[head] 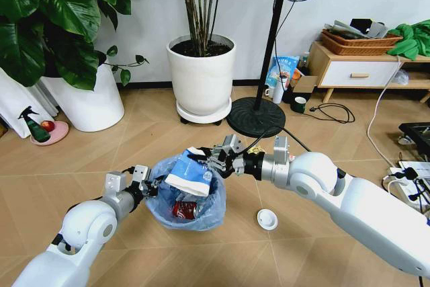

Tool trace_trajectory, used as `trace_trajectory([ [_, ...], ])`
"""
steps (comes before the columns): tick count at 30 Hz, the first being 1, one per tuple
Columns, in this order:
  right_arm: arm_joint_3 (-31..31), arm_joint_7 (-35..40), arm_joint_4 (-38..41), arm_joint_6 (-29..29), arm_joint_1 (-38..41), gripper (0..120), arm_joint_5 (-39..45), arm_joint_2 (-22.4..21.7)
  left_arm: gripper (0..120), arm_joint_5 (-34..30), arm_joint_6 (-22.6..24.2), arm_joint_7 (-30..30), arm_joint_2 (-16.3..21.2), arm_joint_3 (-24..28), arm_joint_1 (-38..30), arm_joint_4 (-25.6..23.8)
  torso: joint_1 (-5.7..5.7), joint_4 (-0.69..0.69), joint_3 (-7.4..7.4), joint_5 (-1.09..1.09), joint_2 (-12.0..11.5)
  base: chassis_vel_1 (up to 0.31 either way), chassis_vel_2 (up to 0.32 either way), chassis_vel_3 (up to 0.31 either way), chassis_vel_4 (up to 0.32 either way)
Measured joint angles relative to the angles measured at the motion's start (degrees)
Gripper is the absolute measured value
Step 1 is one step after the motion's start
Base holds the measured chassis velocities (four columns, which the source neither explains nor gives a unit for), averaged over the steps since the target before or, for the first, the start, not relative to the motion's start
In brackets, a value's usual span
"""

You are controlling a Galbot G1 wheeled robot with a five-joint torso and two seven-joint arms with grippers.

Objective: Pick up the trash bin and place the garbage on the floor into it.

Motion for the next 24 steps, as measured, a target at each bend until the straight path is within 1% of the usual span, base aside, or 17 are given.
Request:
trace_trajectory([
  [3,0.06,0.11,0.11,0.09,-0.19,32,-0.03,-0.08,0,0.02,0.0,0.01,-0.07,0.01,0.0,0.0,0.0,0.0,0.0,0.0,0.0,0.0,0.0,0.0,0.0],
  [4,0.23,0.55,0.3,0.24,-0.52,43,-0.06,-0.12,0,0.05,0.0,0.04,-0.16,0.03,-0.05,0.0,0.0,0.0,0.0,0.01,0.0,0.0,0.0,0.0,0.0],
  [5,0.23,0.55,0.3,0.24,-0.52,43,-0.06,-0.12,0,0.05,0.0,0.04,-0.16,0.03,-0.05,0.0,0.0,0.0,0.0,0.01,0.0,0.0,0.0,0.0,0.0],
  [7,0.29,1.13,0.3,0.26,-0.56,54,-0.1,0.06,0,0.07,0.0,0.07,-0.17,0.04,-0.24,0.01,0.0,0.01,0.0,0.0,0.0,0.0,0.0,0.0,0.0],
  [8,0.29,1.13,0.3,0.26,-0.56,54,-0.1,0.06,0,0.07,0.0,0.07,-0.17,0.04,-0.24,0.01,0.0,0.01,0.0,0.0,0.0,0.0,0.0,0.0,0.0],
  [11,0.35,1.68,0.01,0.26,-0.56,68,-0.28,0.44,0,0.09,0.0,0.07,-0.25,0.05,-0.43,0.04,0.0,0.01,0.0,0.0,0.0,0.0,0.0,0.0,0.0],
  [12,0.47,2.01,-0.08,0.26,-0.6,74,-0.3,0.58,0,0.1,0.0,0.07,-0.28,0.05,-0.43,0.04,0.0,0.01,0.0,0.0,0.0,0.0,0.0,0.0,0.0],
  [13,0.47,2.01,-0.08,0.26,-0.6,74,-0.3,0.58,0,0.1,0.0,0.07,-0.28,0.05,-0.43,0.04,0.0,0.01,0.0,0.0,0.0,0.0,0.0,0.0,0.0],
  [16,1.18,2.68,-0.1,0.2,-1.03,89,-0.27,0.77,0,0.14,0.0,0.08,-0.36,-0.02,-0.36,0.04,0.0,0.01,0.0,0.0,0.0,0.0,0.0,0.0,0.0],
  [17,1.18,2.68,-0.1,0.2,-1.03,89,-0.27,0.77,0,0.14,0.0,0.08,-0.36,-0.02,-0.36,0.04,0.0,0.01,0.0,0.0,0.0,0.0,0.0,0.0,0.0],
  [19,1.87,2.88,0.11,0.16,-1.55,97,-0.17,0.6,0,0.17,0.0,0.08,-0.45,-0.04,-0.34,0.04,0.0,0.01,0.0,0.0,0.0,0.0,0.0,0.0,0.0],
  [20,2.2,3.05,0.22,0.15,-1.76,99,-0.13,0.49,0,0.2,0.0,0.08,-0.48,-0.04,-0.34,0.05,0.0,0.01,0.0,0.01,0.0,0.0,0.0,0.0,0.0],
  [21,2.2,3.05,0.22,0.15,-1.76,99,-0.13,0.49,0,0.2,0.0,0.08,-0.48,-0.04,-0.34,0.05,0.0,0.01,0.0,0.01,0.0,0.0,0.0,0.0,0.0],
  [24,5.51,5.41,0.34,0.15,-3.61,100,0.67,0.13,0,0.23,0.0,0.08,-0.65,-0.3,-0.29,0.09,0.0,0.01,0.0,0.01,0.0,0.0,0.0,0.0,0.0],
])
